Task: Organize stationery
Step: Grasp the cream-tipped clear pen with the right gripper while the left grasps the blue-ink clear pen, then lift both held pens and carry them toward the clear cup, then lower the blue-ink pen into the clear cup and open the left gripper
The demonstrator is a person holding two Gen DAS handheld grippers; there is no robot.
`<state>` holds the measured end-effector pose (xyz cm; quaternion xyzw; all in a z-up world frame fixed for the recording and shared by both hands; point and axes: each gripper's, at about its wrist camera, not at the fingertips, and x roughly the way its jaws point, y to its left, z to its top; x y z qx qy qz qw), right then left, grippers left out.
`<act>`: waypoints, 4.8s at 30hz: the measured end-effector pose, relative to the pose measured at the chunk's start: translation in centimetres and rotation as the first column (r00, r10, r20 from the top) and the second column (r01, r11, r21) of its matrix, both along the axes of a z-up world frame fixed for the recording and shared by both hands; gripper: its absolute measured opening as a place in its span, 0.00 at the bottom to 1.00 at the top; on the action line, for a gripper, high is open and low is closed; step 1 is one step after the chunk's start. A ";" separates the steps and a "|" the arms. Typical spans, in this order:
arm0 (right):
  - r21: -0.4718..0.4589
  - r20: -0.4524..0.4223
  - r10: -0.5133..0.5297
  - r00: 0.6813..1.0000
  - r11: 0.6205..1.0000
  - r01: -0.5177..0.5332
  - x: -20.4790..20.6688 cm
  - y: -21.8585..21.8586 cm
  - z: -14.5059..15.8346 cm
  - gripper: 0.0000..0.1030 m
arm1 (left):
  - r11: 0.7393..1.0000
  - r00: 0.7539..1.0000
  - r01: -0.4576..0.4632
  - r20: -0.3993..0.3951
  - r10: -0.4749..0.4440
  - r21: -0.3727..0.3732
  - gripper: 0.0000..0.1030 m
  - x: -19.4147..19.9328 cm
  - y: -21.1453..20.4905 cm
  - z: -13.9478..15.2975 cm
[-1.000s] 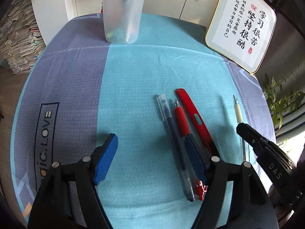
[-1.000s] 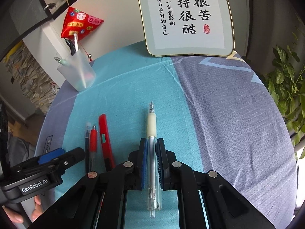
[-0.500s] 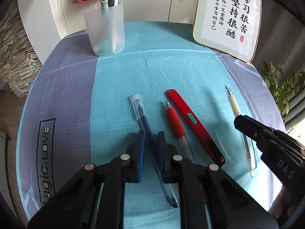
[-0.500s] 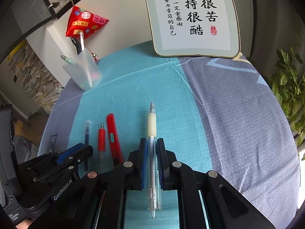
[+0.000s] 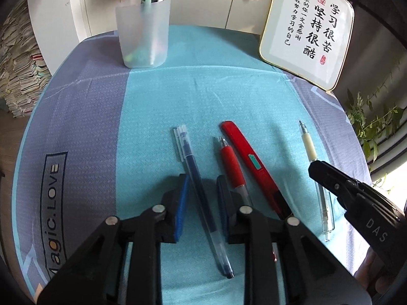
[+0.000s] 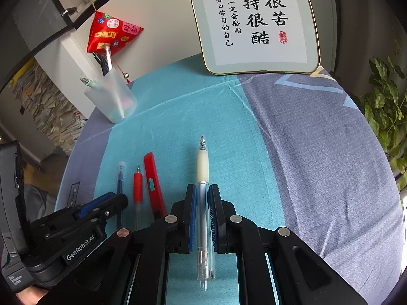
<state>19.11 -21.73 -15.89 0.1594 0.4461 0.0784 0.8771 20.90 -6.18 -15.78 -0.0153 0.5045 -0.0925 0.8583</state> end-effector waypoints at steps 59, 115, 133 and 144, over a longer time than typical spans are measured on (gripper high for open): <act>0.011 0.333 0.151 0.931 0.986 -0.164 1.6 4.8 11.2 0.10 | 0.982 0.837 -0.183 0.517 0.179 -0.043 0.06 1.2 7.3 13.3; 0.155 0.241 0.086 0.967 0.980 -0.126 2.6 2.5 8.1 0.10 | 0.848 0.792 0.507 0.304 -0.529 0.155 0.04 5.5 10.0 10.1; 0.173 0.220 0.075 0.973 0.978 -0.115 2.3 1.6 7.7 0.10 | 0.741 0.763 0.644 -0.097 -0.639 0.187 0.09 7.9 7.0 0.0; 0.181 0.228 0.064 0.971 0.978 -0.107 2.1 1.4 7.9 0.10 | 0.764 0.770 0.630 0.018 -0.638 0.138 0.05 6.8 7.3 3.4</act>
